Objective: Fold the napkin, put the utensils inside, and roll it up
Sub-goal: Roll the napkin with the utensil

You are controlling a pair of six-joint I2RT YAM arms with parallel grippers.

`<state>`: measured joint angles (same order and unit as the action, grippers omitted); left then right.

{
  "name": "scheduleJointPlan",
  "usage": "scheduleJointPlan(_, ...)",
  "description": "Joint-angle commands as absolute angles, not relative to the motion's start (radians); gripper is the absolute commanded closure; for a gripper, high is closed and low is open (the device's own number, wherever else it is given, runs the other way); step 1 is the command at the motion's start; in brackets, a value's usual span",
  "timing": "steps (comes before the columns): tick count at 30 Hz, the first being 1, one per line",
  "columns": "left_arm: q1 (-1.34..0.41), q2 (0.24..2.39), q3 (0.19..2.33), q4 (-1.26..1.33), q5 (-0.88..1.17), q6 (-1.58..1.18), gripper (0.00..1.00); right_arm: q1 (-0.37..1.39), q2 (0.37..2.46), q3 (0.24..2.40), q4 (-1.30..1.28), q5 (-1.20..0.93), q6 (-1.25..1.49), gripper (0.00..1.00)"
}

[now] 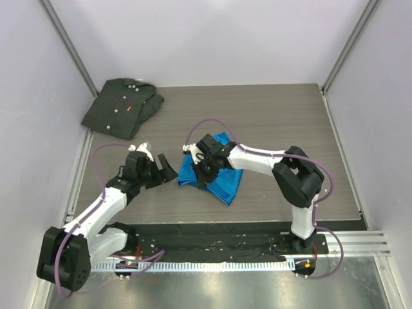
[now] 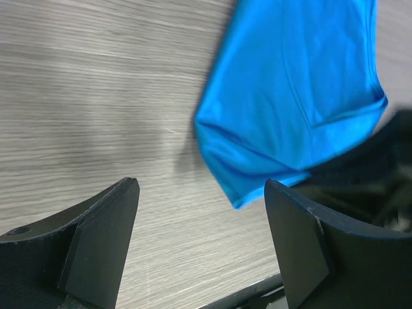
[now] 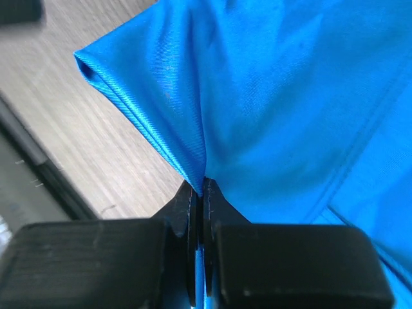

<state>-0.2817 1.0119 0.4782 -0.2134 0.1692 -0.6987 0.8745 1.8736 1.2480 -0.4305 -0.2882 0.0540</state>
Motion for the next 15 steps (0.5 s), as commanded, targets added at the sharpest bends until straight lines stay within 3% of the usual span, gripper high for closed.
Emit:
scheduleJointPlan(1, -0.345, 1.005, 0.480, -0.147, 0.114, -0.631, 0.16, 0.813, 1.953, 1.327, -0.526, -0.560, 0.075, 0.99)
scheduleJointPlan(15, -0.550, 1.091, 0.512, -0.152, -0.035, -0.537, 0.15, 0.718, 2.134, 1.416, -0.627, -0.713, 0.064, 0.99)
